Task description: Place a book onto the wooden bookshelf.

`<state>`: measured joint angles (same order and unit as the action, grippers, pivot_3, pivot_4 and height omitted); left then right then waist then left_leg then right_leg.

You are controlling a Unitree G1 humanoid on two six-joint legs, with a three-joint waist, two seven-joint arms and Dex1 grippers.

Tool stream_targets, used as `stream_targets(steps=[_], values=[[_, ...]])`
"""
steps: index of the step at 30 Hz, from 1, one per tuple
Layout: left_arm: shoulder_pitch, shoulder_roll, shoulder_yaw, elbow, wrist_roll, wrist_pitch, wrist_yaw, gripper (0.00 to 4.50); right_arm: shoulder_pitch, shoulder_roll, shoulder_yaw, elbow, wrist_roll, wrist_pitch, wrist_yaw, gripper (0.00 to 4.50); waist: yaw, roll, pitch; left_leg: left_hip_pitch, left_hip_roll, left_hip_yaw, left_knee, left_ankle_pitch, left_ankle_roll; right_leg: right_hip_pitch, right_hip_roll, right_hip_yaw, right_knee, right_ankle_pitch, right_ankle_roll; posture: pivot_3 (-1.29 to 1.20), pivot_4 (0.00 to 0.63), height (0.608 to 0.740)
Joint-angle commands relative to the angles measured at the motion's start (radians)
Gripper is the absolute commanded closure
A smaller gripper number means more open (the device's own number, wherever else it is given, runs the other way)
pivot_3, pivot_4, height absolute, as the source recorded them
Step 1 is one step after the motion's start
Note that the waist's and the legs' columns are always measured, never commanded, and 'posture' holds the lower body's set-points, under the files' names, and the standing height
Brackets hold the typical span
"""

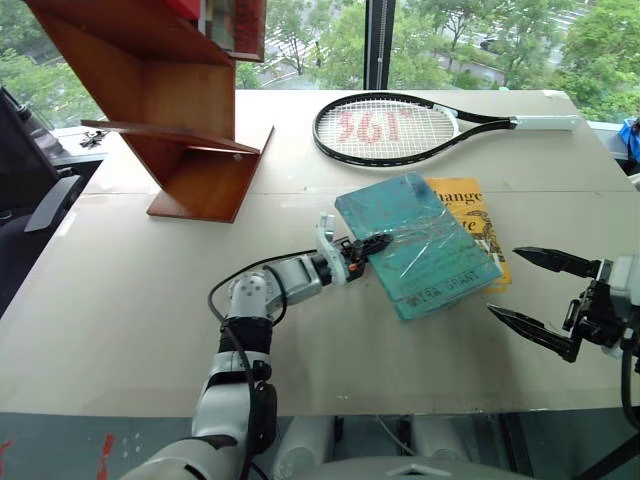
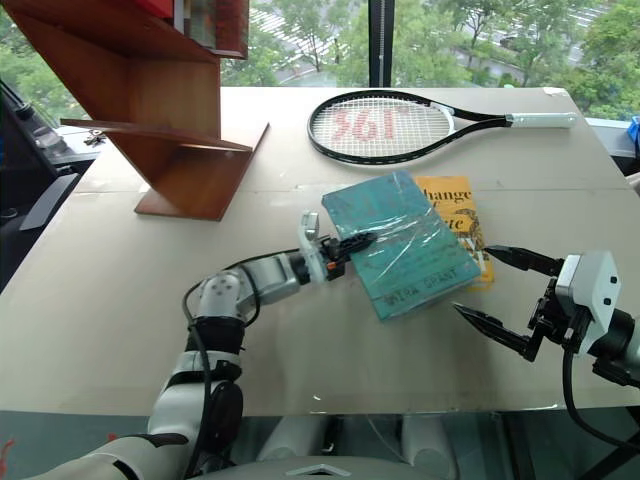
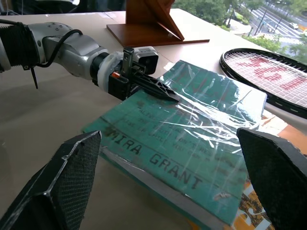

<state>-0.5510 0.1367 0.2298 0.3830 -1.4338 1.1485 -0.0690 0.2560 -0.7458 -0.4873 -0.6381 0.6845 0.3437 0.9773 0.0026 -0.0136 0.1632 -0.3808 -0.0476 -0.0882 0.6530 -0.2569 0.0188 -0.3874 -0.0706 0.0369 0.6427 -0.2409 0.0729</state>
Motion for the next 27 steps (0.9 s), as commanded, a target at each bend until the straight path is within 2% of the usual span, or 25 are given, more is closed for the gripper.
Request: stream_targets(steps=[1,2,4,7,10,12,15,17,19,22,24,27], values=[[0.013,0.087,0.111,-0.154,-0.122,0.038,0.033,4.39,-0.045,0.015,-0.018,-0.021,0.044,-0.021,-0.034,0.0,-0.01,-0.001,0.0,0.0,0.0,0.0,0.0,0.0,0.0,-0.001,0.0,0.0,0.0,0.0,0.0,0.0,0.15,0.74],[0.007,0.126,0.121,-0.214,-0.125,0.043,0.033,4.39,-0.064,0.022,-0.017,-0.013,0.057,-0.021,-0.043,0.0,-0.013,-0.001,0.001,-0.001,0.001,0.0,0.0,0.0,0.0,-0.002,0.0,0.0,0.0,0.0,0.0,0.0,0.15,0.74],[-0.021,0.276,0.102,-0.396,-0.04,0.048,-0.072,4.39,-0.121,0.04,-0.005,0.019,0.082,-0.026,-0.057,0.0,-0.016,-0.005,0.003,-0.004,0.001,0.0,0.0,0.001,-0.002,-0.006,0.0,0.001,0.002,0.0,0.0,0.0,0.15,0.74],[-0.073,0.527,0.034,-0.592,0.182,-0.072,-0.317,4.39,-0.23,0.074,0.031,0.059,0.105,-0.033,-0.088,0.0,-0.014,-0.008,0.005,-0.006,0.0,0.0,-0.001,0.002,-0.003,-0.009,0.0,0.001,0.002,0.0,-0.001,0.0,0.15,0.74],[-0.117,0.763,-0.062,-0.677,0.506,-0.357,-0.585,4.39,-0.335,0.108,0.066,0.086,0.126,-0.037,-0.115,0.0,-0.008,-0.005,0.006,-0.006,-0.001,0.001,-0.003,0.002,-0.003,-0.008,0.0,0.001,-0.001,0.0,-0.001,0.0,0.15,0.74],[-0.146,0.917,-0.131,-0.679,0.791,-0.662,-0.739,4.39,-0.4,0.127,0.082,0.105,0.147,-0.041,-0.124,0.0,-0.007,-0.005,0.006,-0.006,-0.002,0.002,-0.005,0.002,-0.003,-0.008,-0.001,0.002,-0.002,0.0,-0.001,0.0,0.15,0.74],[-0.235,1.064,-0.18,-0.55,1.122,-1.039,-0.806,4.39,-0.459,0.138,0.101,0.122,0.175,-0.033,-0.119,0.0,-0.003,-0.005,0.008,-0.007,-0.001,0.002,-0.008,0.002,-0.003,-0.01,0.0,0.002,-0.004,0.0,-0.001,0.0,0.15,0.74],[-0.307,1.127,-0.195,-0.425,1.278,-1.216,-0.801,4.39,-0.478,0.141,0.118,0.128,0.185,-0.026,-0.112,0.0,-0.004,-0.006,0.009,-0.009,0.0,0.001,-0.008,0.002,-0.003,-0.012,0.0,0.0,-0.005,0.0,-0.001,0.0,0.15,0.74],[-0.373,1.177,-0.2,-0.313,1.349,-1.357,-0.842,4.39,-0.478,0.14,0.134,0.151,0.172,-0.033,-0.095,0.0,-0.007,-0.006,0.009,-0.016,0.0,0.002,-0.008,0.002,-0.003,-0.019,0.0,0.001,-0.003,0.001,-0.001,0.0,0.15,0.74],[-0.435,1.249,-0.229,-0.179,1.414,-1.445,-0.941,4.39,-0.488,0.142,0.143,0.184,0.164,-0.044,-0.078,0.0,-0.015,-0.007,0.01,-0.02,-0.001,0.003,-0.006,0.002,-0.003,-0.022,0.0,0.001,-0.001,0.0,-0.001,0.0,0.15,0.74],[-0.457,1.266,-0.236,-0.117,1.419,-1.476,-0.997,4.39,-0.498,0.142,0.149,0.201,0.162,-0.052,-0.067,0.0,-0.024,-0.006,0.011,-0.02,-0.001,0.004,-0.005,0.002,-0.002,-0.023,0.0,0.002,0.0,0.0,0.0,0.0,0.15,0.74],[-0.487,1.292,-0.28,0.045,1.517,-1.571,-1.026,4.39,-0.506,0.143,0.157,0.231,0.155,-0.067,-0.042,0.0,-0.041,-0.007,0.011,-0.02,-0.001,0.004,-0.004,0.0,0.002,-0.023,0.002,0.002,0.004,0.0,0.0,0.0,0.15,0.74]])
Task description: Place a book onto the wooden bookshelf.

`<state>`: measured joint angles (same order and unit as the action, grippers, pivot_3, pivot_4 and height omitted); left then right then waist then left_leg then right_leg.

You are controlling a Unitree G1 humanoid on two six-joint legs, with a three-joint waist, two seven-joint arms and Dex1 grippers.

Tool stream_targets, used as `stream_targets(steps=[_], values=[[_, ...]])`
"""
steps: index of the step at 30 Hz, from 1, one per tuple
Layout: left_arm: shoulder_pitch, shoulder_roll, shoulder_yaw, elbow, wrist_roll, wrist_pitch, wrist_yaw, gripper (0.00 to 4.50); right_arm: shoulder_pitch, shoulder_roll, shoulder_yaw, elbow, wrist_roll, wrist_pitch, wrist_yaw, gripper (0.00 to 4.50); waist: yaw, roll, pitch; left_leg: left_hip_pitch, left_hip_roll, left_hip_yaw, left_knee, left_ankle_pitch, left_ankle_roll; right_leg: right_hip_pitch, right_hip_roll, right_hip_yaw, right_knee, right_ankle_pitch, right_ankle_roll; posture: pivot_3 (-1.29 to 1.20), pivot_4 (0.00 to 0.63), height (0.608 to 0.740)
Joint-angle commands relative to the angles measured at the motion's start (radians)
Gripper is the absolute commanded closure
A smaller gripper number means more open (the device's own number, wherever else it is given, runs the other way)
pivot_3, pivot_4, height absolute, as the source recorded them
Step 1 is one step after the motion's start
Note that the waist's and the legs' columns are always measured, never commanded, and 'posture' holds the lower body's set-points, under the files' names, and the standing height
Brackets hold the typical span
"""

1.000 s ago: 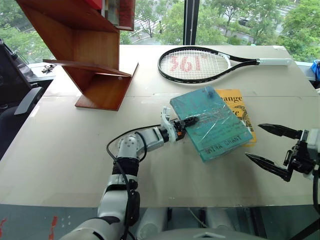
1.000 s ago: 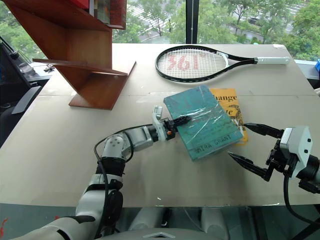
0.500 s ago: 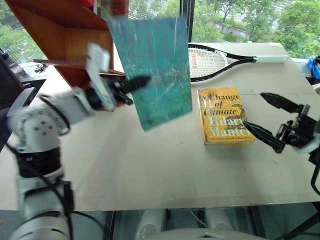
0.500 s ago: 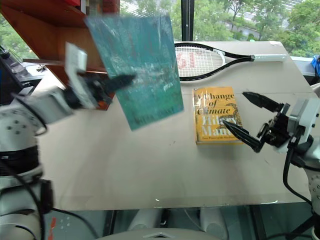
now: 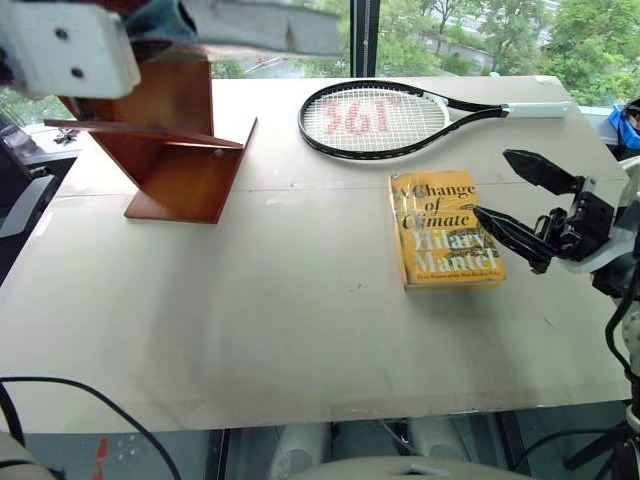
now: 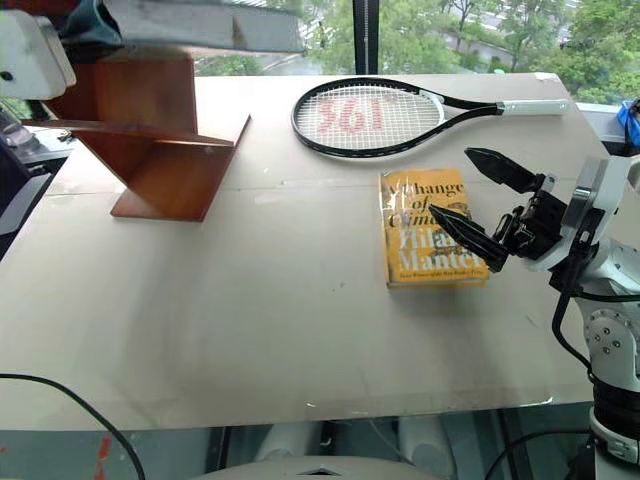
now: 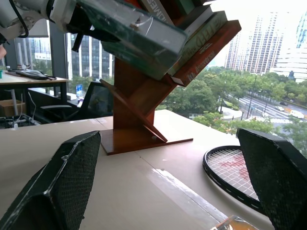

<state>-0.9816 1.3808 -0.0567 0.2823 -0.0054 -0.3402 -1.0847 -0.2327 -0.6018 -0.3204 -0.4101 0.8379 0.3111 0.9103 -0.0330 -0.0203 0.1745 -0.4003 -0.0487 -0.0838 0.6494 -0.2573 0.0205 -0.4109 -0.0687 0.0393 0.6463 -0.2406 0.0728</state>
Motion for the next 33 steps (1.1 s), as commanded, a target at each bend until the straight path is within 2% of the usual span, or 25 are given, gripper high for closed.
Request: stream_targets(steps=[1,6,9,15,18,21,25,29,30,31,33], values=[[-0.076,0.047,-0.019,0.213,0.137,-0.113,-0.011,4.39,-0.018,-0.001,-0.007,0.009,0.0,-0.039,0.032,0.0,-0.008,0.0,0.0,0.001,0.0,0.0,0.0,0.0,0.0,0.0,0.001,0.0,0.002,0.0,0.0,0.0,0.15,0.74],[-0.237,-0.036,-0.156,0.554,0.359,-0.26,0.041,4.39,-0.01,-0.001,-0.006,0.013,-0.007,-0.052,0.043,0.0,-0.002,-0.002,0.0,0.001,-0.001,0.0,0.004,0.0,0.001,0.001,0.001,-0.001,0.007,0.0,0.0,0.0,0.15,0.74],[-0.323,-0.074,-0.22,0.672,0.452,-0.299,0.055,4.39,0.004,-0.005,-0.01,0.002,-0.01,-0.054,0.042,0.0,-0.001,-0.004,0.0,0.001,-0.001,0.0,0.006,0.0,0.001,0.002,0.0,-0.003,0.008,0.0,0.0,0.0,0.15,0.74],[-0.477,-0.165,-0.297,0.804,0.556,-0.319,0.055,4.39,0.034,-0.005,-0.009,-0.037,-0.019,-0.057,0.02,0.0,-0.012,-0.006,0.001,0.001,-0.001,-0.001,0.006,0.0,0.001,0.0,0.0,-0.002,0.011,0.0,0.0,0.0,0.15,0.74],[-0.514,-0.178,-0.321,0.842,0.595,-0.349,0.075,4.39,0.033,-0.002,-0.005,-0.045,-0.016,-0.052,0.008,0.0,-0.011,-0.006,0.001,0.001,-0.001,-0.002,0.006,0.0,0.001,0.0,0.0,-0.002,0.011,-0.001,0.001,0.0,0.15,0.74],[-0.517,-0.184,-0.303,0.875,0.574,-0.395,0.089,4.39,0.027,-0.006,-0.006,-0.046,-0.012,-0.047,0.005,0.0,-0.01,-0.006,0.001,0.001,-0.001,-0.002,0.006,0.0,0.001,0.0,0.0,-0.002,0.012,-0.001,0.001,0.0,0.15,0.74],[-0.518,-0.189,-0.255,0.886,0.506,-0.436,0.077,3.03,0.02,-0.01,-0.009,-0.048,-0.005,-0.043,0.001,0.0,-0.008,-0.007,0.002,0.002,-0.001,-0.002,0.006,0.0,0.001,0.0,-0.001,-0.002,0.012,-0.001,0.001,0.0,0.15,0.74],[-0.492,-0.169,-0.179,0.843,0.382,-0.445,-0.027,1.16,0.02,-0.013,-0.011,-0.054,0.002,-0.036,-0.002,0.0,-0.008,-0.008,0.002,0.001,0.0,-0.002,0.007,0.0,0.001,0.0,-0.002,-0.002,0.012,-0.001,0.002,0.0,0.15,0.74],[-0.471,-0.16,-0.154,0.821,0.336,-0.434,-0.074,0.5,0.021,-0.015,-0.013,-0.052,0.005,-0.035,0.0,0.0,-0.008,-0.007,0.002,0.001,-0.001,-0.002,0.007,0.0,0.001,0.0,-0.002,-0.002,0.012,-0.001,0.002,0.0,0.15,0.74],[-0.446,-0.154,-0.127,0.794,0.283,-0.41,-0.13,0.1,0.021,-0.018,-0.013,-0.05,0.008,-0.032,0.001,0.0,-0.009,-0.007,0.002,0.001,-0.001,-0.002,0.007,0.0,0.001,0.0,-0.002,-0.002,0.012,-0.001,0.002,0.0,0.15,0.74],[-0.315,-0.131,-0.038,0.626,0.083,-0.258,-0.299,0.04,0.009,-0.027,-0.012,-0.044,0.015,-0.018,-0.001,0.0,-0.012,-0.007,0.002,0.001,0.0,-0.002,0.007,0.0,0.001,0.0,-0.002,-0.002,0.013,-0.001,0.002,0.0,0.15,0.74]])
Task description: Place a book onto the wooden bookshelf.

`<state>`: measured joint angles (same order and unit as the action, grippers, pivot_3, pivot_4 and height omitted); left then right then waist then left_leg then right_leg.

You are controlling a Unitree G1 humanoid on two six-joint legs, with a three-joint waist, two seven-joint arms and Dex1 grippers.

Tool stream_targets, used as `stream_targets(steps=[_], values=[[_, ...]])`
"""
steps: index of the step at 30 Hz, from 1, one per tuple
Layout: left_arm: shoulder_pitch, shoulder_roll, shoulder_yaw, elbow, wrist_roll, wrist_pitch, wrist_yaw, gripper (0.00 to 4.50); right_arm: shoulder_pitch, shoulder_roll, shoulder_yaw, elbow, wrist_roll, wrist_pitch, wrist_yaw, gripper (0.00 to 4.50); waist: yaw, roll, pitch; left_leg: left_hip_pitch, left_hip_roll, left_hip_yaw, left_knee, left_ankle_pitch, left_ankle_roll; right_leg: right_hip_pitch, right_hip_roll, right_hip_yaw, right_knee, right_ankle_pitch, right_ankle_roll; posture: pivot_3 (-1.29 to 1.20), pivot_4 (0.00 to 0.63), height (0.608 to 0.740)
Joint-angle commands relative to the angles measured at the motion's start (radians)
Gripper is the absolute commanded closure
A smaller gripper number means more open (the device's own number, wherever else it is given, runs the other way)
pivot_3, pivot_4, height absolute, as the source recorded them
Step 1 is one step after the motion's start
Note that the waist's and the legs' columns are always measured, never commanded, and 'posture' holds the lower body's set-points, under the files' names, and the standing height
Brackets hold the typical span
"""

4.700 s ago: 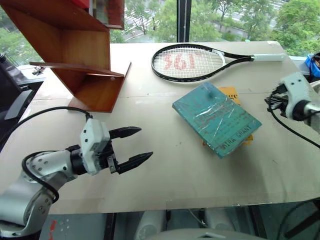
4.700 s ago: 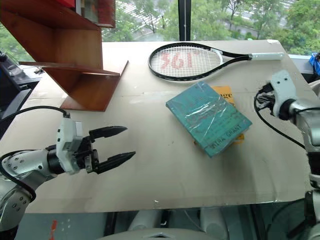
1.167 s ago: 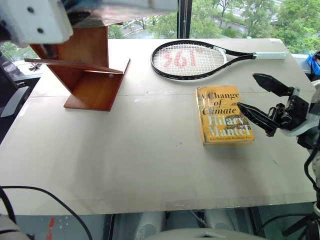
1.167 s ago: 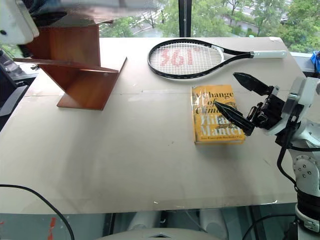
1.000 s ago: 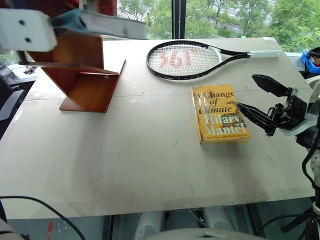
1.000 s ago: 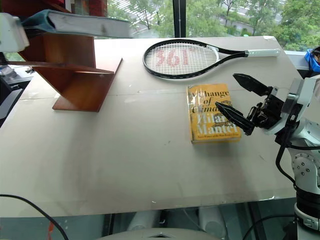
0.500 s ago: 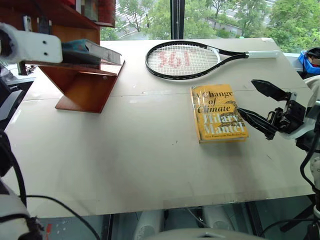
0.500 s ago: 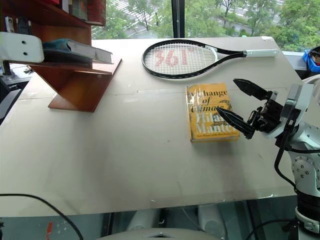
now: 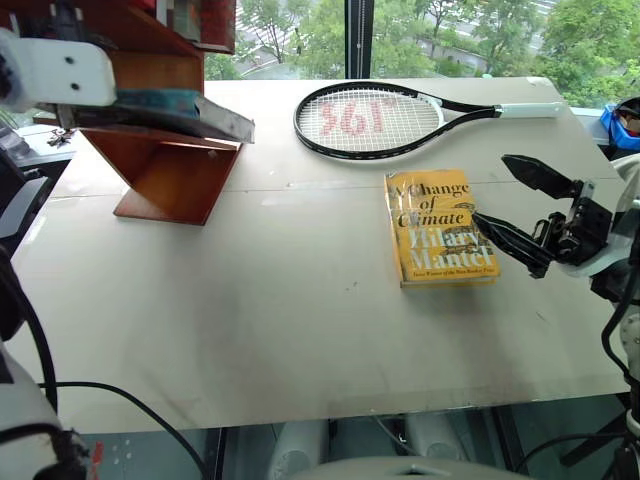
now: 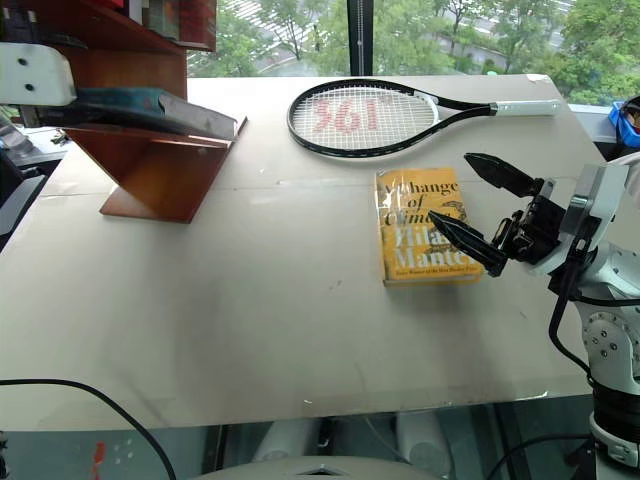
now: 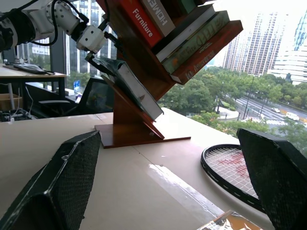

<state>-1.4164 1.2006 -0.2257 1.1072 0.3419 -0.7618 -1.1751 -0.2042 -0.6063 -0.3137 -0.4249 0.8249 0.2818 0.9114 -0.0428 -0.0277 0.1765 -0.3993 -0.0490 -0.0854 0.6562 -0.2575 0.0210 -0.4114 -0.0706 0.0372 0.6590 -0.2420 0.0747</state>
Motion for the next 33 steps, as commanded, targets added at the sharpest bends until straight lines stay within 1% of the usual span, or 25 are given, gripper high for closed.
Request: stream_targets(steps=[1,2,3,4,5,6,7,8,9,10,11,12,13,15,16,17,18,19,21,23,24,28,30,33], values=[[0.208,0.067,0.179,-0.322,-0.371,0.291,-0.281,0.04,-0.026,-0.03,-0.019,-0.027,0.032,0.019,-0.002,0.0,-0.008,0.001,0.0,0.0,0.0,0.0,0.001,0.0,0.0,0.0,0.0,0.0,0.001,0.0,0.0,0.0,0.15,0.74],[0.292,0.084,0.228,-0.455,-0.468,0.446,-0.324,0.04,-0.03,-0.037,-0.02,-0.024,0.036,0.026,-0.001,0.0,-0.008,0.001,0.0,0.001,0.001,0.001,0.001,0.0,0.0,0.0,0.0,0.001,0.001,0.0,0.0,0.0,0.15,0.74],[0.385,0.108,0.288,-0.625,-0.582,0.656,-0.335,0.04,-0.035,-0.043,-0.021,-0.02,0.038,0.033,0.0,0.0,-0.008,0.001,0.0,0.001,0.002,0.001,0.001,0.0,0.0,0.0,0.0,0.0,0.002,0.0,0.0,0.0,0.15,0.74],[0.447,0.149,0.342,-0.808,-0.755,0.977,-0.323,0.04,-0.038,-0.05,-0.021,-0.016,0.041,0.041,0.003,0.0,-0.012,0.001,0.0,0.0,0.003,0.0,0.001,0.0,0.0,0.0,0.001,0.0,0.001,0.0,0.0,0.0,0.15,0.74],[0.504,0.191,0.394,-0.96,-0.911,1.235,-0.311,0.04,-0.04,-0.056,-0.021,-0.013,0.043,0.047,0.005,0.0,-0.016,-0.001,0.001,0.0,0.003,0.001,0.002,0.0,0.0,0.0,0.001,0.001,0.002,0.0,0.0,0.0,0.15,0.74],[0.57,0.23,0.458,-1.096,-1.045,1.448,-0.305,0.04,-0.041,-0.063,-0.025,-0.008,0.047,0.052,0.01,0.0,-0.018,-0.004,0.002,-0.001,0.004,0.0,0.003,0.0,0.0,0.0,0.0,0.0,0.002,0.0,0.0,0.0,0.15,0.74],[0.623,0.25,0.524,-1.198,-1.16,1.608,-0.289,0.04,-0.042,-0.068,-0.028,-0.004,0.051,0.057,0.013,0.0,-0.02,-0.004,0.002,-0.004,0.004,-0.002,0.005,0.0,0.0,-0.001,0.001,-0.003,0.002,0.0,0.0,0.0,0.15,0.74],[0.652,0.235,0.583,-1.266,-1.276,1.723,-0.229,0.04,-0.041,-0.076,-0.028,-0.003,0.05,0.063,0.012,0.0,-0.02,-0.003,0.003,-0.005,0.005,-0.003,0.007,-0.001,0.001,0.0,0.001,-0.004,0.001,0.0,0.0,0.0,0.15,0.74],[0.676,0.202,0.632,-1.325,-1.372,1.803,-0.155,0.04,-0.036,-0.085,-0.029,-0.003,0.045,0.069,0.013,0.0,-0.017,-0.001,0.003,-0.004,0.004,-0.002,0.007,-0.001,0.002,0.001,0.0,-0.003,0.0,0.0,0.0,0.0,0.15,0.74],[0.703,0.146,0.67,-1.38,-1.452,1.848,-0.064,0.04,-0.025,-0.095,-0.03,-0.004,0.035,0.075,0.013,0.0,-0.012,0.004,0.003,-0.002,0.003,-0.002,0.008,-0.002,0.002,0.002,-0.001,-0.003,-0.001,-0.001,0.001,0.0,0.15,0.74],[0.731,0.08,0.693,-1.429,-1.524,1.87,0.043,0.04,-0.009,-0.105,-0.038,-0.003,0.023,0.076,0.013,0.0,0.0,0.011,-0.001,0.0,0.003,-0.001,0.008,-0.002,0.002,0.004,-0.001,-0.003,-0.001,-0.001,0.001,0.0,0.15,0.74],[0.76,0.008,0.705,-1.477,-1.57,1.87,0.147,0.04,0.009,-0.117,-0.046,-0.001,0.01,0.078,0.01,0.0,0.005,0.014,-0.001,0.004,0.003,-0.001,0.008,-0.002,0.002,0.007,-0.001,-0.003,0.0,-0.001,0.001,0.0,0.15,0.74],[0.801,-0.074,0.696,-1.534,-1.582,1.855,0.251,0.04,0.039,-0.135,-0.057,0.001,-0.01,0.078,0.015,0.0,0.014,0.015,-0.002,0.007,0.003,-0.002,0.008,-0.002,0.002,0.009,-0.001,-0.003,0.001,-0.001,0.001,0.0,0.15,0.74],[0.888,-0.219,0.666,-1.637,-1.577,1.815,0.413,0.04,0.1,-0.171,-0.07,0.011,-0.087,0.058,0.011,0.0,0.025,0.012,-0.001,0.016,0.003,-0.003,0.007,-0.002,0.002,0.019,0.0,-0.004,0.002,-0.002,0.0,0.0,0.15,0.74],[0.954,-0.302,0.633,-1.684,-1.527,1.78,0.484,0.04,0.147,-0.19,-0.084,0.012,-0.121,0.056,0.011,0.0,0.028,0.011,-0.002,0.018,0.004,-0.003,0.007,-0.002,0.002,0.02,0.0,-0.003,0.001,-0.002,0.0,0.0,0.15,0.74],[1.01,-0.356,0.599,-1.726,-1.478,1.752,0.53,0.04,0.187,-0.203,-0.101,0.016,-0.14,0.053,0.017,0.0,0.029,0.01,-0.002,0.018,0.003,-0.002,0.008,-0.002,0.002,0.021,0.0,-0.002,0.001,-0.002,0.0,0.0,0.15,0.74],[1.068,-0.398,0.565,-1.759,-1.42,1.714,0.548,0.04,0.225,-0.213,-0.116,0.016,-0.161,0.051,0.017,0.0,0.031,0.008,-0.002,0.019,0.003,-0.001,0.008,-0.002,0.002,0.022,0.0,-0.001,0.001,-0.001,0.0,0.0,0.15,0.74],[1.139,-0.43,0.519,-1.771,-1.321,1.652,0.567,0.04,0.266,-0.218,-0.138,0.024,-0.191,0.037,0.015,0.0,0.03,0.008,-0.002,0.018,0.002,0.0,0.009,-0.002,0.002,0.021,0.0,0.0,0.0,-0.001,0.0,0.0,0.15,0.74],[1.243,-0.453,0.451,-1.781,-1.183,1.56,0.57,0.04,0.328,-0.225,-0.182,0.036,-0.205,0.025,0.034,0.0,0.03,0.008,-0.002,0.017,0.002,0.002,0.009,-0.002,0.002,0.02,-0.001,0.004,0.0,-0.001,0.0,0.0,0.15,0.74],[1.326,-0.479,0.442,-1.747,-1.101,1.477,0.567,0.04,0.392,-0.236,-0.223,0.061,-0.245,0.005,0.05,0.0,0.031,0.008,-0.002,0.018,0.002,0.004,0.006,-0.002,0.002,0.019,-0.001,0.005,-0.001,-0.001,0.0,0.0,0.15,0.74],[1.375,-0.469,0.449,-1.722,-1.066,1.435,0.531,0.04,0.434,-0.238,-0.251,0.074,-0.254,-0.001,0.069,0.0,0.033,0.008,-0.002,0.017,0.002,0.004,0.005,-0.002,0.002,0.018,-0.001,0.005,-0.002,-0.001,0.0,0.0,0.15,0.74],[1.507,-0.438,0.494,-1.635,-0.98,1.314,0.423,0.04,0.54,-0.242,-0.323,0.119,-0.285,-0.044,0.128,0.0,0.037,0.008,-0.002,0.018,0.003,0.004,0.001,-0.002,0.002,0.018,-0.001,0.004,-0.003,-0.002,-0.001,0.0,0.15,0.74],[1.566,-0.421,0.52,-1.601,-0.959,1.281,0.38,0.04,0.57,-0.245,-0.344,0.148,-0.306,-0.064,0.143,0.0,0.034,0.009,-0.002,0.018,0.003,0.004,0.0,-0.002,0.002,0.018,-0.001,0.004,-0.004,-0.002,-0.002,0.0,0.15,0.74],[1.63,-0.403,0.527,-1.575,-0.921,1.229,0.33,0.04,0.592,-0.241,-0.367,0.173,-0.309,-0.078,0.159,0.0,0.033,0.009,-0.002,0.019,0.004,0.006,-0.001,-0.002,0.002,0.018,-0.001,0.005,-0.007,-0.004,-0.004,0.0,0.15,0.74]])
